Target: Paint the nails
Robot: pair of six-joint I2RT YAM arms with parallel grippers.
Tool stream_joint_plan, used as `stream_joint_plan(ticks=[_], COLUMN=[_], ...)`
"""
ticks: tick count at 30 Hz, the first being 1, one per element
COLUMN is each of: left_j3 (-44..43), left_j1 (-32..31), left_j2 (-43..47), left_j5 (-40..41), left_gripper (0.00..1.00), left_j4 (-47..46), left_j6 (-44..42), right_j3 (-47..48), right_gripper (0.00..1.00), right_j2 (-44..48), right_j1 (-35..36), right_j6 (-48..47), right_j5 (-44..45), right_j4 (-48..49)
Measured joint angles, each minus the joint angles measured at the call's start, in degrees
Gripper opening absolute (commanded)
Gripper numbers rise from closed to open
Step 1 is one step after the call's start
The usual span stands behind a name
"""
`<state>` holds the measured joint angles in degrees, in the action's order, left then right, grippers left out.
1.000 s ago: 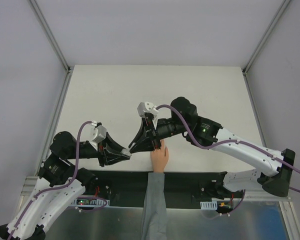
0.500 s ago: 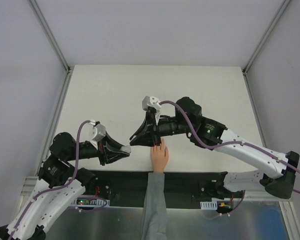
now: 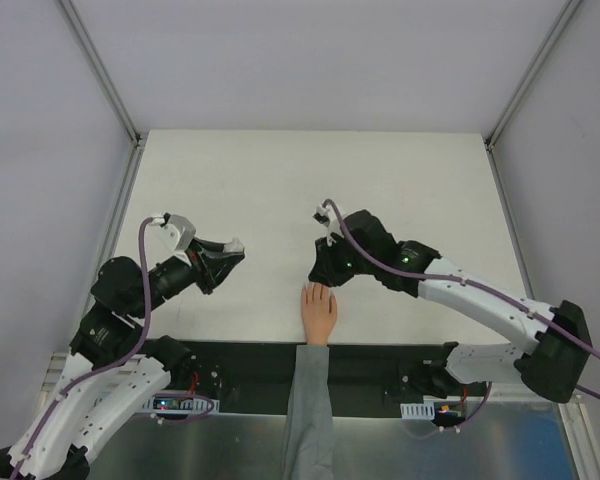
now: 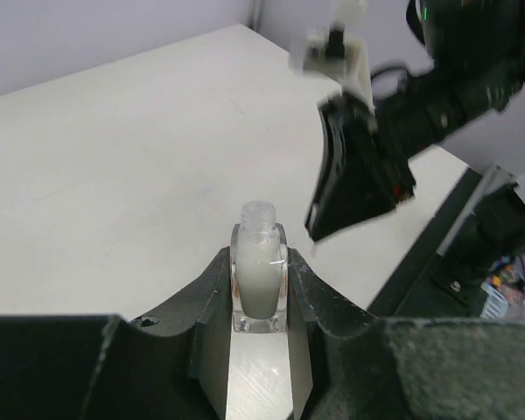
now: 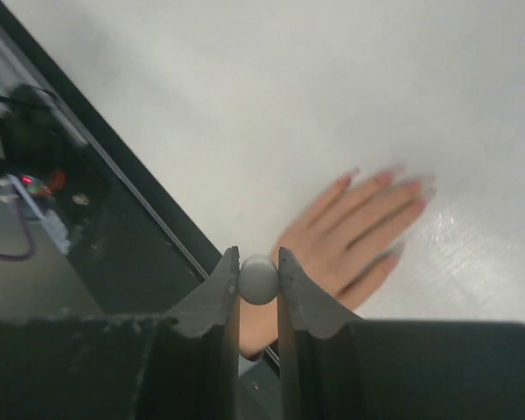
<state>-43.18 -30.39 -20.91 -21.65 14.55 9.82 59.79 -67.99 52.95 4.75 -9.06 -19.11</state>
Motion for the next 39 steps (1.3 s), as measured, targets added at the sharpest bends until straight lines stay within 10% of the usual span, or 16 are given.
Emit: stream_joint_plan(ticks=[18,39], left_j3=[-10.49,-22.80], left_j1=[0.00,0.07], left_j2=[-33.44,-47.71], left_j5=[22.01,13.22], left_gripper=[0.00,0.00], left_j4=[-9.14,-9.14], left_j6=[2.99,6.88], right_j3=[4.46,-5.51], right_gripper=[0.00,0.00], right_j2=[-20.06,-18.18], right_j1=[-11.21,-15.37], right_j6=[-4.50,-0.87], right_j5=[-1.51,-7.96], right_j4=[-2.23,-4.48])
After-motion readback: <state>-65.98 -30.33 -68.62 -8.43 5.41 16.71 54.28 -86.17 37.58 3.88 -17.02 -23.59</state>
